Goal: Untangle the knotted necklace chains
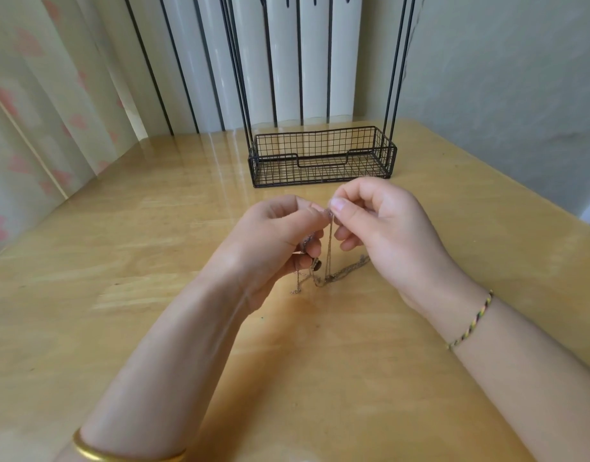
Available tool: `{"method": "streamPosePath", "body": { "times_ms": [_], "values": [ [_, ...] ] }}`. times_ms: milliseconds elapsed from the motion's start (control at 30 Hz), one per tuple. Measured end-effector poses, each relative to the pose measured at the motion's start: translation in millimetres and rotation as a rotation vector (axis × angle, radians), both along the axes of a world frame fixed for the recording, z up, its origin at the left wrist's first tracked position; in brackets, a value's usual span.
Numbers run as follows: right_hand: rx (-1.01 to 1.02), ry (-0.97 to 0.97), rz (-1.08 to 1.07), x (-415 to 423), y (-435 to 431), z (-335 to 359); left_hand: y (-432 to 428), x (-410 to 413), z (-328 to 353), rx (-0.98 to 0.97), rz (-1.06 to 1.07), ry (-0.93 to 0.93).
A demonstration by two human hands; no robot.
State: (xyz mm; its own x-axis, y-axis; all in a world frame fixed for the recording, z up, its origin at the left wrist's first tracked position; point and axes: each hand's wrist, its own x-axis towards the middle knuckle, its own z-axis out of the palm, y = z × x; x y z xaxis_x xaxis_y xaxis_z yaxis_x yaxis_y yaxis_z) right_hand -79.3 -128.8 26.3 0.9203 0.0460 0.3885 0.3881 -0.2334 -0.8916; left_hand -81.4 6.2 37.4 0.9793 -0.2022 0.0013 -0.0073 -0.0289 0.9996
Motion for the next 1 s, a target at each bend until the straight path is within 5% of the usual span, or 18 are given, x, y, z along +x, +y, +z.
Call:
{"method": "streamPosePath", "body": {
  "times_ms": [1000],
  "values": [
    [-0.166, -0.104, -0.011, 2.7, -4.1, -0.4, 2.8, 2.9, 2.4, -0.064, 0.070, 0.068]
  ]
}}
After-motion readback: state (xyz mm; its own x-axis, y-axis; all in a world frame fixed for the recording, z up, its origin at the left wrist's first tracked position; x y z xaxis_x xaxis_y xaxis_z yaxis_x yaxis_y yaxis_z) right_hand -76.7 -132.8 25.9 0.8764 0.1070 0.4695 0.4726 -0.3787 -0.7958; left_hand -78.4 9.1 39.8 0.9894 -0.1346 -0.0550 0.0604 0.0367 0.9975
